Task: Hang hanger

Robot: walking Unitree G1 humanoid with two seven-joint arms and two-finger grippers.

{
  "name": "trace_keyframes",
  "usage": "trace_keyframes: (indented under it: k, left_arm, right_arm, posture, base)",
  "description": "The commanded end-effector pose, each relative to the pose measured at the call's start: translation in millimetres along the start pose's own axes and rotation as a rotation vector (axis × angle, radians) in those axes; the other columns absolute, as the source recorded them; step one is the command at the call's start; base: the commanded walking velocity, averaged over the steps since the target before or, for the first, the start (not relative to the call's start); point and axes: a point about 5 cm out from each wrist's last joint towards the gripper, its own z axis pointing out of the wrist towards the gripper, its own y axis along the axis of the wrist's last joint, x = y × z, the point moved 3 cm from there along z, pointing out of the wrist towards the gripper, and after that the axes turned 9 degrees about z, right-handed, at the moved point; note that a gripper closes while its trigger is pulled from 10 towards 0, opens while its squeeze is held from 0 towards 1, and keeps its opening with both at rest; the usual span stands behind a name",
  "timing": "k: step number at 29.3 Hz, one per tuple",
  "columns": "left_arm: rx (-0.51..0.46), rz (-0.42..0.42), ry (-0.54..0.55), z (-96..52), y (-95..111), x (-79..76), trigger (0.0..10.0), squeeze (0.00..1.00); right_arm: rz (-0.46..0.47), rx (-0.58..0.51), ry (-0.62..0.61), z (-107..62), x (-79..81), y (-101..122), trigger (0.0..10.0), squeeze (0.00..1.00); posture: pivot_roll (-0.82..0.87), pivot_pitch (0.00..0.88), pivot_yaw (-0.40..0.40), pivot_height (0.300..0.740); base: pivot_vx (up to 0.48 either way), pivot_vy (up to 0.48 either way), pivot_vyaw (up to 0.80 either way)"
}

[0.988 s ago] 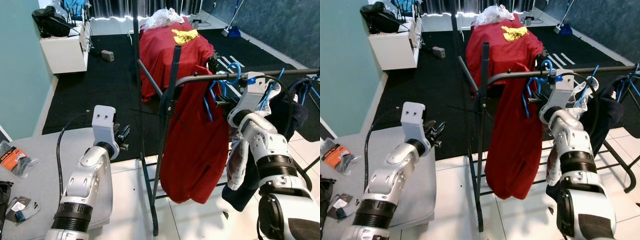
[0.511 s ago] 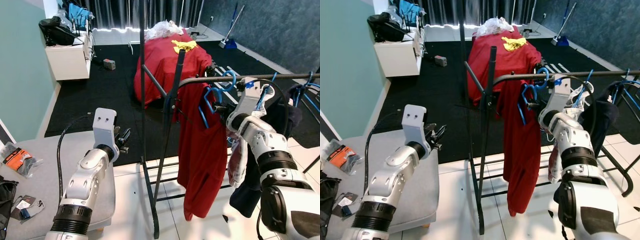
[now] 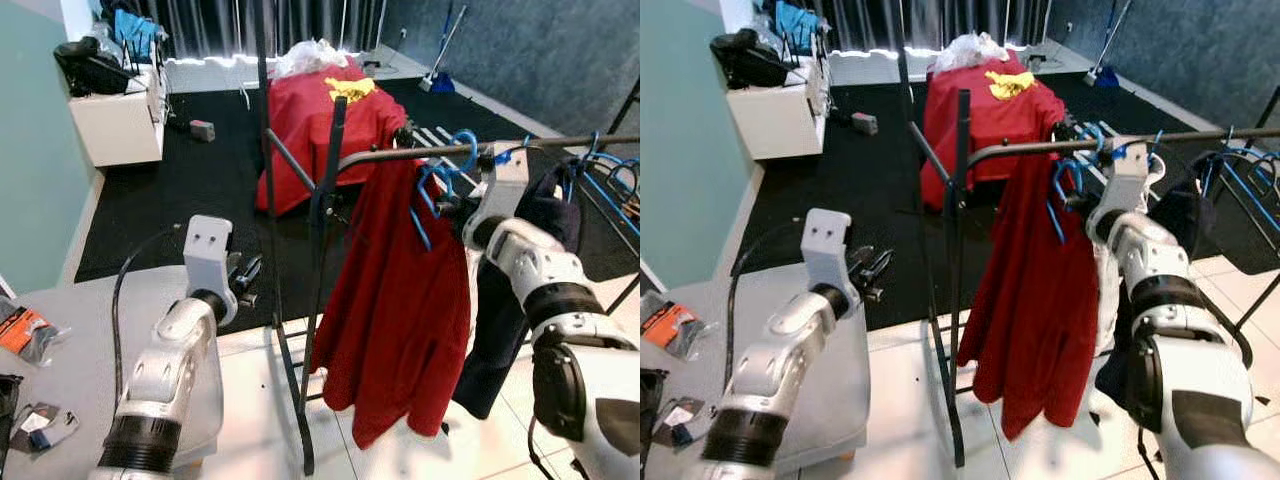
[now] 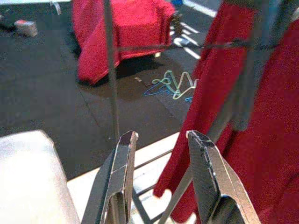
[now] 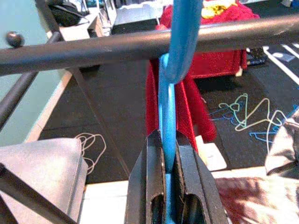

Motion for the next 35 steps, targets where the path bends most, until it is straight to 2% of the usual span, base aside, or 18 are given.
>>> trace_keyframes:
  k: [1,4,7,11,22,24,29,35]
  left_arm:
    - [0.007,-0.006,0.013,-5.1,-2,3.4,10.0,0.0]
    - [0.014,-0.004,0.013,-6.5,-4,3.3,10.0,0.0]
    - [0.026,-0.007,-0.001,-8.5,-6,1.3,10.0,0.0]
    - [0.034,0.001,-0.011,-13.0,-6,0.7,10.0,0.0]
    - [0.049,0.008,-0.009,-24.7,-7,4.9,10.0,0.0]
    - [0.065,0.014,-0.011,-33.7,-10,5.9,10.0,0.0]
    - [0.091,0.018,-0.01,-43.0,-15,7.3,10.0,0.0]
    - [0.105,0.019,-0.033,-44.8,-15,3.4,10.0,0.0]
  right_arm:
    - [-0.02,-0.092,0.034,1.6,8.1,25,10.0,0.0]
    - [-0.014,-0.09,0.034,2.1,8.1,25,10.0,0.0]
    - [0.005,-0.041,0.016,4.3,6.3,16,10.0,0.0]
    - [-0.028,0.027,0.058,9.4,17.0,6,10.0,0.0]
    - [-0.041,0.021,0.061,11.4,20.7,14,10.0,0.0]
    - [-0.051,0.003,0.037,10.2,16.5,22,10.0,0.0]
    - [-0.039,-0.035,0.009,7.9,11.1,35,10.0,0.0]
    - [-0.017,-0.029,-0.007,5.8,6.0,35,10.0,0.0]
  posture:
    - [-0.01,0.001,-0.052,0.74]
    - [0.0,0.006,-0.052,0.74]
    - [0.0,0.026,-0.047,0.74]
    - [0.01,0.075,-0.043,0.74]
    - [0.04,0.131,-0.051,0.74]
    - [0.05,0.157,-0.048,0.74]
    - [0.05,0.168,-0.036,0.74]
    - [0.05,0.177,-0.021,0.74]
  base:
    - [0.0,0.0,0.0]
    - [0.0,0.0,0.0]
    - [0.0,0.0,0.0]
    - [0.0,0.0,0.0]
    - [0.0,0.0,0.0]
    - [0.0,0.0,0.0]
    - [0.0,0.0,0.0]
    - [0.0,0.0,0.0]
